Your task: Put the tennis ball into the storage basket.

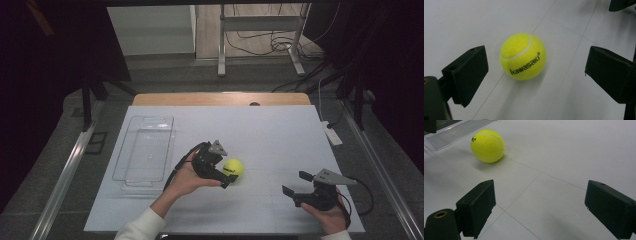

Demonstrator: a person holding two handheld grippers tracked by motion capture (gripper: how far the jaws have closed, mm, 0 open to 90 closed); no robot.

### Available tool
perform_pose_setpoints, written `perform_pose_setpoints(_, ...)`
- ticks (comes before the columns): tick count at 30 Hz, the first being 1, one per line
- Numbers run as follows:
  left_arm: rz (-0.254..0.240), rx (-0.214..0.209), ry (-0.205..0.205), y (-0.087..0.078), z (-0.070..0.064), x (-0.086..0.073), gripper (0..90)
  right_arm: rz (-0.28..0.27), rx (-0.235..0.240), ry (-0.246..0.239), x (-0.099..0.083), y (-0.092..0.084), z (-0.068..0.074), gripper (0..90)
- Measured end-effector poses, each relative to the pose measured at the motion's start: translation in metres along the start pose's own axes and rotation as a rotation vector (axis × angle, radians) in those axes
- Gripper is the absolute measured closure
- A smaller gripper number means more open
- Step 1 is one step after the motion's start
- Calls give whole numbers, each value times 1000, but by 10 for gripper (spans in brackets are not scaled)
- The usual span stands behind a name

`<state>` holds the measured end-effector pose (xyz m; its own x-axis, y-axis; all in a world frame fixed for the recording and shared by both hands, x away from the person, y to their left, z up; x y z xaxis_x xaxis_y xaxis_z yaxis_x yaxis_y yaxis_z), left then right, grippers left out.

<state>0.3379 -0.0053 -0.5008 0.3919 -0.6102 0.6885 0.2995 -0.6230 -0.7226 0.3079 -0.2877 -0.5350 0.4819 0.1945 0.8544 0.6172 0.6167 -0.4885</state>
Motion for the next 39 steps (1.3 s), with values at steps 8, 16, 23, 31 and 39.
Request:
perform_pose_setpoints(8, 8, -7, 1, 8, 1, 3, 50, 4, 1, 1, 0, 0, 0, 99)
perform_pose_setpoints(16, 23, -17, -6, 16, 4, 5, 50, 5, 1, 1, -1, 1, 0, 99)
perform_pose_setpoints(23, 38, -29, -13, 22, 6, 6, 49, 2, -5, 0, 0, -1, -1, 98)
perform_pose_setpoints(31, 49, -37, -22, 29, 8, 7, 45, 3, -2, -2, -1, -1, -1, 99)
perform_pose_setpoints(39, 77, -40, -26, 41, 12, 7, 40, 6, -2, -2, -1, 0, 0, 99)
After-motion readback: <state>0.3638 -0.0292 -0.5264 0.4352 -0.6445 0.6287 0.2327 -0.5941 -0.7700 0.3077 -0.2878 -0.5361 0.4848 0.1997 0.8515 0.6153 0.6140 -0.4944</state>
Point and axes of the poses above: each handheld gripper's, and its own axes: y roughly forward along the jaws, x roughly out of its top, z roughly to its left, the point moved 6 cm from there along y, roughly forward along the jaws, and after that the axes turned 4 degrees about y, right-handed, at the moved point
